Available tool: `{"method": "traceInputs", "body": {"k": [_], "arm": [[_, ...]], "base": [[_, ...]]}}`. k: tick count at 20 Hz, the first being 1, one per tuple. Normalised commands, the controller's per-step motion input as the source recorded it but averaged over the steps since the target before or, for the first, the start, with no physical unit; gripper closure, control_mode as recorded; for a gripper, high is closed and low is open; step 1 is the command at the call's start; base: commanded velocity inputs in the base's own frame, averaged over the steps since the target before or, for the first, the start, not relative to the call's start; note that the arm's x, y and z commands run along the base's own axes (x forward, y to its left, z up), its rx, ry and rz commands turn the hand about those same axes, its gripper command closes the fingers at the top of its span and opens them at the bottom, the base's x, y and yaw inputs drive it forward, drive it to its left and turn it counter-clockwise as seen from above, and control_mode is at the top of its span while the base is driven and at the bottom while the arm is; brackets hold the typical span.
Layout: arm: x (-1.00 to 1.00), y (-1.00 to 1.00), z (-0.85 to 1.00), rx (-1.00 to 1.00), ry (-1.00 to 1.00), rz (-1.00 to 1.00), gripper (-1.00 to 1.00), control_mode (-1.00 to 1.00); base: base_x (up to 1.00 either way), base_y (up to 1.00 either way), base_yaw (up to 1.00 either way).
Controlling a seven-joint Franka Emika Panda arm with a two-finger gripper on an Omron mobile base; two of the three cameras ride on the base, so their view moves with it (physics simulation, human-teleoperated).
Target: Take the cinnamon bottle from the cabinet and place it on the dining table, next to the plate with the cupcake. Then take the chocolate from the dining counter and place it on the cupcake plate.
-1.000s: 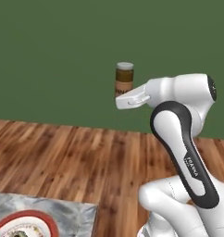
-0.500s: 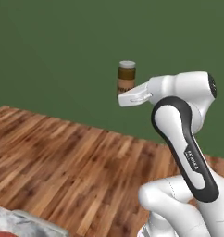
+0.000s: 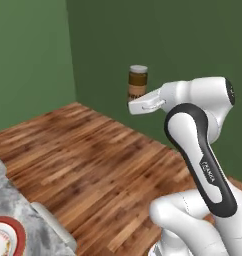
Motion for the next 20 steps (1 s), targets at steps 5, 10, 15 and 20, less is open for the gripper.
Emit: {"method": "traceInputs", "body": {"k": [5, 10, 15, 20], "arm": [[0.00, 0.00, 0.00, 0.00, 0.00, 0.00, 1.00, 1.00], [0.00, 0.00, 0.00, 0.00, 0.00, 0.00, 1.00, 1.00], [0.00, 0.00, 0.00, 0.00, 0.00, 0.00, 1.00, 1.00], [0.00, 0.00, 0.00, 0.00, 0.00, 0.00, 1.00, 1.00]], "base": [[0.63, -0.07, 0.60], [0.59, -0.09, 0.63], [0.53, -0.10, 0.67], [0.43, -0.12, 0.72]]}}
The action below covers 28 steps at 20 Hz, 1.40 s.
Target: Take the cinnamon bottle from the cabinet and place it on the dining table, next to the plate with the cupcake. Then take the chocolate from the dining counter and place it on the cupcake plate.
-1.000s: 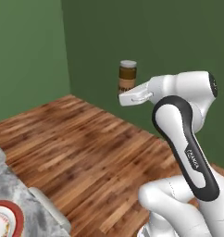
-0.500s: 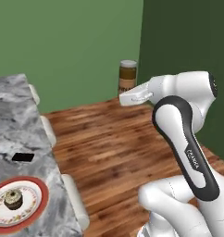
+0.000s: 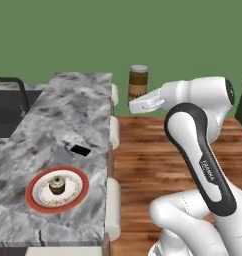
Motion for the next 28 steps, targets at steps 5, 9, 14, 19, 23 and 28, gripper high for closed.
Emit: {"method": "traceInputs", "body": {"k": [5, 9, 14, 19, 23, 28], "arm": [[0.00, 0.00, 0.00, 0.00, 0.00, 0.00, 1.00, 1.00], [0.00, 0.00, 0.00, 0.00, 0.00, 0.00, 1.00, 1.00], [0.00, 0.00, 0.00, 0.00, 0.00, 0.00, 1.00, 1.00], [0.00, 0.00, 0.00, 0.00, 0.00, 0.00, 1.00, 1.00], [0.00, 0.00, 0.00, 0.00, 0.00, 0.00, 1.00, 1.00], [0.00, 0.00, 0.00, 0.00, 0.00, 0.00, 1.00, 1.00]], "base": [[0.20, -0.17, 0.79], [0.00, -0.22, 0.82], [0.02, -0.25, 0.77], [0.03, -0.28, 0.71], [0.05, -0.22, 0.73], [0.26, -0.17, 0.62]]}}
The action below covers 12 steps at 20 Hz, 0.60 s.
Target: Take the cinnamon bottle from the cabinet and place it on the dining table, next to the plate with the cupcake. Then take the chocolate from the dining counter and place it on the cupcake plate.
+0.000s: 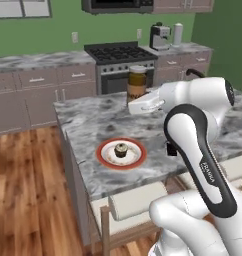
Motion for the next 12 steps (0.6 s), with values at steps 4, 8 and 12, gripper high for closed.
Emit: {"method": "traceInputs", "body": {"k": [4, 8, 12], "arm": [[0.00, 0.00, 0.00, 0.00, 0.00, 0.00, 1.00, 1.00], [0.00, 0.00, 0.00, 0.00, 0.00, 0.00, 1.00, 1.00], [0.00, 0.00, 0.00, 0.00, 0.00, 0.00, 1.00, 1.00]], "base": [[0.47, -0.16, 0.50], [0.62, -0.12, 0.26], [0.53, -0.03, 0.09]]}}
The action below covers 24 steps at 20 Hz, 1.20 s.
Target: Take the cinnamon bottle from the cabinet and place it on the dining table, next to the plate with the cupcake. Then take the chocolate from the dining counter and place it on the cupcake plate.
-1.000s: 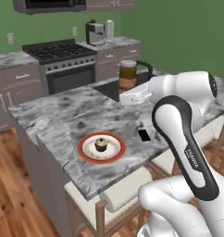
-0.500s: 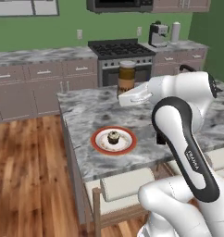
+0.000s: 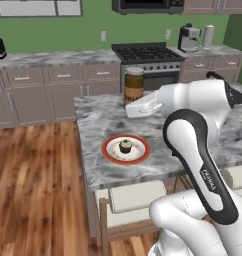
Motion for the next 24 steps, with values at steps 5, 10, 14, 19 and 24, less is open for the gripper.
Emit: {"method": "traceInputs", "body": {"k": [5, 10, 14, 19, 24], "arm": [[0.00, 0.00, 0.00, 0.00, 0.00, 0.00, 1.00, 1.00], [0.00, 0.00, 0.00, 0.00, 0.00, 0.00, 1.00, 1.00], [0.00, 0.00, 0.00, 0.00, 0.00, 0.00, 1.00, 1.00], [0.00, 0.00, 0.00, 0.00, 0.00, 0.00, 1.00, 1.00], [0.00, 0.00, 0.00, 0.00, 0.00, 0.00, 1.00, 1.00]], "base": [[0.60, 0.00, 0.01], [0.57, 0.03, 0.00], [0.12, 0.01, 0.00], [0.00, 0.00, 0.00], [0.00, 0.00, 0.00]]}}
